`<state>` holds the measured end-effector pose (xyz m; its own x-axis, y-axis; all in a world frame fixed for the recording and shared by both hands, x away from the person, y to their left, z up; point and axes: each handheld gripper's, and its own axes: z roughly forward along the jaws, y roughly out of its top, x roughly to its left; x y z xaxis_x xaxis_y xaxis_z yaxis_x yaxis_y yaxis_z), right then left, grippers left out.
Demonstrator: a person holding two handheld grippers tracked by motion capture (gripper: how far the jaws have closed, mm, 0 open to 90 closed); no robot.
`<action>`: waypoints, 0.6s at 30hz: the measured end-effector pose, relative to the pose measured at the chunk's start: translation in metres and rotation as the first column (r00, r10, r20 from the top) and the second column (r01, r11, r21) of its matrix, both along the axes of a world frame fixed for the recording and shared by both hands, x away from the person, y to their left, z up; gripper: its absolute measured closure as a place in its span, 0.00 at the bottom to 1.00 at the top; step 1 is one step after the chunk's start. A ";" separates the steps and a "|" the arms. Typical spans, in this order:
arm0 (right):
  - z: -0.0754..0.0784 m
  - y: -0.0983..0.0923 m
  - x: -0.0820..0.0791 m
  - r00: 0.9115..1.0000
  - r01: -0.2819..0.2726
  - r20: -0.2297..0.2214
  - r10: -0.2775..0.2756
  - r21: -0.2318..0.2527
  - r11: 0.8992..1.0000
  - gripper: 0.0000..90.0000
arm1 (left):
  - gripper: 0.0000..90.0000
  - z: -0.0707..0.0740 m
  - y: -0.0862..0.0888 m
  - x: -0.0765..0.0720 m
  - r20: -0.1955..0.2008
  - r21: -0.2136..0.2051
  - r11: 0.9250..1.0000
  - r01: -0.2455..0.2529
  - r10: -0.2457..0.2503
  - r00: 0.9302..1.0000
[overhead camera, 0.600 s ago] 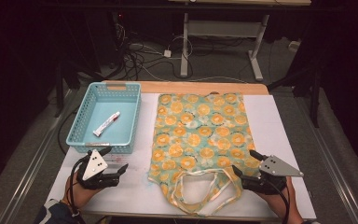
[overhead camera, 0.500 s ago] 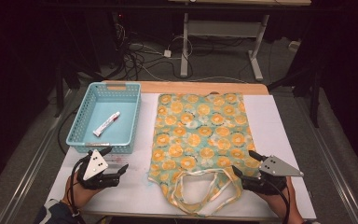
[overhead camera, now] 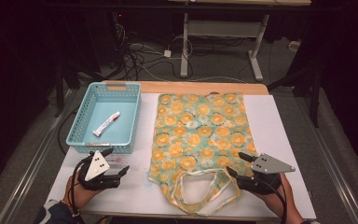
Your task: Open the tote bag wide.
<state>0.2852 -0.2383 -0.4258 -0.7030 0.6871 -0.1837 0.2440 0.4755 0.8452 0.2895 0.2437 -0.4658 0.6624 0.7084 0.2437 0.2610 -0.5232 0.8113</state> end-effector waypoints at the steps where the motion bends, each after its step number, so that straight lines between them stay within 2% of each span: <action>1: 0.002 0.003 0.000 1.000 -0.008 -0.004 0.008 -0.017 1.000 0.45 | 0.21 0.000 -0.001 0.000 0.000 0.004 1.000 0.003 -0.003 1.000; 3: 0.004 0.007 0.003 0.999 -0.027 -0.019 0.027 -0.052 0.998 0.55 | 0.21 -0.001 -0.002 -0.001 0.000 0.011 1.000 0.010 -0.010 1.000; 4: 0.005 0.010 0.005 0.998 -0.052 -0.040 0.049 -0.061 0.997 0.57 | 0.21 -0.001 -0.003 -0.001 -0.003 0.013 1.000 0.011 -0.011 1.000; 6: 0.006 0.016 0.009 0.997 -0.068 -0.051 0.063 -0.090 0.994 0.59 | 0.21 -0.002 -0.003 0.000 -0.020 0.014 1.000 0.011 -0.011 1.000; 9: 0.007 0.028 0.012 0.991 -0.117 -0.079 0.109 -0.099 0.988 0.62 | 0.21 -0.003 -0.004 0.001 -0.026 0.015 1.000 0.013 -0.013 1.000; 10: 0.008 0.034 0.010 0.986 -0.149 -0.088 0.140 -0.100 0.984 0.64 | 0.21 -0.003 -0.004 0.001 -0.026 0.015 1.000 0.013 -0.013 1.000; 12: 0.010 0.048 0.005 0.969 -0.232 -0.112 0.222 -0.088 0.969 0.67 | 0.21 -0.003 -0.004 0.001 -0.029 0.017 1.000 0.015 -0.014 0.999; 13: 0.010 0.048 0.005 0.969 -0.232 -0.112 0.222 -0.088 0.969 0.67 | 0.21 -0.003 -0.004 0.001 -0.029 0.018 1.000 0.016 -0.015 0.999; 14: 0.011 0.062 -0.005 0.948 -0.302 -0.129 0.290 -0.086 0.949 0.69 | 0.21 -0.003 -0.004 0.001 -0.028 0.023 1.000 0.020 -0.019 0.999; 16: 0.014 0.077 -0.018 0.922 -0.379 -0.129 0.366 -0.091 0.921 0.71 | 0.21 -0.003 -0.004 0.001 -0.029 0.022 1.000 0.021 -0.020 0.999; 17: 0.014 0.082 -0.025 0.907 -0.411 -0.134 0.398 -0.084 0.908 0.75 | 0.21 -0.003 -0.004 0.001 -0.029 0.022 1.000 0.021 -0.020 0.999; 18: 0.014 0.088 -0.030 0.896 -0.432 -0.144 0.419 -0.075 0.899 0.79 | 0.21 -0.003 -0.004 0.001 -0.031 0.022 1.000 0.022 -0.021 0.999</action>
<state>0.2554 -0.1507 -0.4118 -0.9452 0.2987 -0.1319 0.0955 0.6390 0.7633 0.2901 0.2394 -0.4684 0.6847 0.6886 0.2390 0.2740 -0.5470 0.7910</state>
